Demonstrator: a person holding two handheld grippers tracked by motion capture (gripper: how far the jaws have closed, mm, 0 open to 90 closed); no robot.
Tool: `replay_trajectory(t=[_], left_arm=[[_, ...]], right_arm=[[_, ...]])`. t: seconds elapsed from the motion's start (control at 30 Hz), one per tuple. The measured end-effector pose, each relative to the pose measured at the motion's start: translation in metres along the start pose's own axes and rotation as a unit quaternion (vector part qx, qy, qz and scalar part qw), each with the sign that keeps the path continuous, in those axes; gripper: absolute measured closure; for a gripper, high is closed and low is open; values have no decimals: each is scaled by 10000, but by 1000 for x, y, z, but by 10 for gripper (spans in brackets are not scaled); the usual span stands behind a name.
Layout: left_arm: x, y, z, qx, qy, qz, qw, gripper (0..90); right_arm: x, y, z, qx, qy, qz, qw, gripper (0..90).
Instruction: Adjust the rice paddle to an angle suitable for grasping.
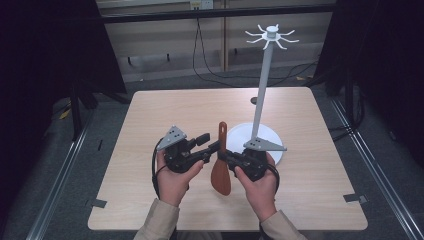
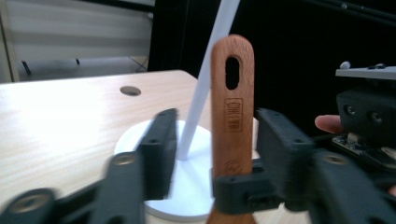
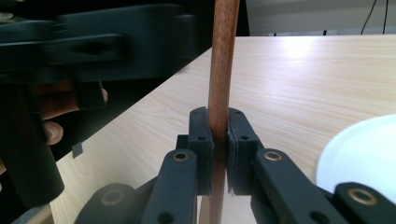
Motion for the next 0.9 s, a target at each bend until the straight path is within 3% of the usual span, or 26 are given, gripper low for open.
replay_trajectory(t=[0.13,0.27,0.4,0.63,0.9], left_arm=[[-5,5,-2,118,98,153,9998,378],[-11,14,-7,94,47,235,9997,277],[-18,23,-16,155,163,461,9987,192],[-28,37,-35,121,307,676,9972,135],[-32,50,-58,11,579,755,9955,107]], right_arm=[[-4,-7,3,-81,-26,-18,10000,830],[-10,-13,8,-64,-82,88,9999,829],[-14,-16,13,-188,-122,131,9997,830],[-20,-20,22,-276,-161,268,9991,830],[-25,-22,32,-390,-228,366,9983,830]])
Point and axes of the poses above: each handheld gripper's, and its own axes: x roughly forward along the jaws, z roughly out of its top, y roughly to its left, the point moved 4 cm from there along x, roughly forward along the jaws, and after that the axes turned 14 degrees about -z, right-handed, at the moved point
